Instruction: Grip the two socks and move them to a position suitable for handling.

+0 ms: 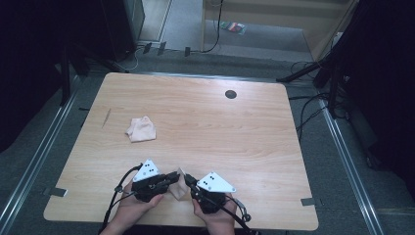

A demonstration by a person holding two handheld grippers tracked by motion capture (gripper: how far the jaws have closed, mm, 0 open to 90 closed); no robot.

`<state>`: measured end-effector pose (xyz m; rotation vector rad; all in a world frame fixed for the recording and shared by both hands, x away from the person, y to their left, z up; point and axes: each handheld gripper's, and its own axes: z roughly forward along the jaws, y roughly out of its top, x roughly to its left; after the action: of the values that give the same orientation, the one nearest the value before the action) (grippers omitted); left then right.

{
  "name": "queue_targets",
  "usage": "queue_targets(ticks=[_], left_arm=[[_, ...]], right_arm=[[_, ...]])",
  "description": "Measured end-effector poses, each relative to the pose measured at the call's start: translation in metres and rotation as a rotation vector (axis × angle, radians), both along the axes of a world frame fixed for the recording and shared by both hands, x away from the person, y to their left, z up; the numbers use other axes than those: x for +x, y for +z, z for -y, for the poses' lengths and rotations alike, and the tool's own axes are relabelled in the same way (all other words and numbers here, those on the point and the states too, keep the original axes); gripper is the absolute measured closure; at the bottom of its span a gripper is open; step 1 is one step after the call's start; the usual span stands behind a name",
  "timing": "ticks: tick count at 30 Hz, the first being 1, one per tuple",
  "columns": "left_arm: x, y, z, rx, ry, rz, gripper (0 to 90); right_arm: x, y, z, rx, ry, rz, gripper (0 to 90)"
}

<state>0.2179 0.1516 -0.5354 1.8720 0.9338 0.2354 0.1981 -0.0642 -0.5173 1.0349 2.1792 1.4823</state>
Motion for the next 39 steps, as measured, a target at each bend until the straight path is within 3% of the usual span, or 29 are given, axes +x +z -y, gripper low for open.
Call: queue_targets(ticks=[2, 4, 7, 9, 10, 11, 13, 15, 18, 19, 24, 30, 33, 34, 39], left_arm=[[-0.001, 0.001, -0.001, 0.002, 0.005, 0.016, 89.0], [-0.001, 0.002, -0.002, 0.014, 0.003, 0.026, 89.6], [-0.002, 0.005, -0.009, 0.017, -0.002, 0.037, 89.7], [-0.003, 0.006, -0.015, 0.013, -0.003, 0.038, 89.8], [-0.003, 0.008, -0.020, 0.007, -0.014, 0.042, 89.8], [-0.003, 0.008, -0.020, 0.007, -0.014, 0.042, 89.8], [-0.005, 0.010, -0.026, -0.005, -0.033, 0.055, 89.8], [-0.006, 0.010, -0.029, -0.016, -0.043, 0.060, 89.8], [-0.006, 0.008, -0.031, -0.021, -0.055, 0.057, 89.8], [-0.007, 0.007, -0.032, -0.017, -0.055, 0.054, 89.7], [-0.009, 0.005, -0.036, -0.032, -0.053, 0.050, 89.7], [-0.009, 0.004, -0.043, -0.042, -0.052, 0.049, 89.6], [-0.009, 0.005, -0.045, -0.048, -0.051, 0.051, 89.7], [-0.009, 0.005, -0.045, -0.053, -0.052, 0.051, 89.6], [-0.008, 0.006, -0.050, -0.066, -0.041, 0.060, 89.6]], right_arm=[[0.000, 0.000, 0.001, 0.004, -0.003, -0.003, 90.0], [0.001, 0.001, 0.003, 0.011, -0.010, 0.000, 78.2], [0.003, 0.002, 0.006, 0.033, -0.014, 0.011, 72.1], [0.004, 0.004, 0.011, 0.046, -0.043, 0.017, 69.9], [0.009, 0.004, 0.018, 0.066, -0.089, 0.016, 69.3], [0.009, 0.004, 0.018, 0.066, -0.089, 0.016, 69.3], [0.016, 0.001, 0.022, 0.072, -0.142, -0.025, 69.9], [0.024, -0.002, 0.023, 0.060, -0.159, -0.074, 70.2], [0.037, -0.011, 0.013, 0.022, -0.098, -0.159, 68.8], [0.041, -0.016, 0.001, -0.031, -0.051, -0.183, 67.1], [0.046, -0.024, -0.019, -0.094, 0.019, -0.192, 63.3], [0.047, -0.030, -0.027, -0.157, 0.053, -0.204, 65.8], [0.045, -0.033, -0.031, -0.189, 0.063, -0.196, 74.0], [0.044, -0.033, -0.032, -0.218, 0.059, -0.175, 85.2], [0.045, -0.032, -0.026, -0.194, 0.039, -0.204, 90.0]])
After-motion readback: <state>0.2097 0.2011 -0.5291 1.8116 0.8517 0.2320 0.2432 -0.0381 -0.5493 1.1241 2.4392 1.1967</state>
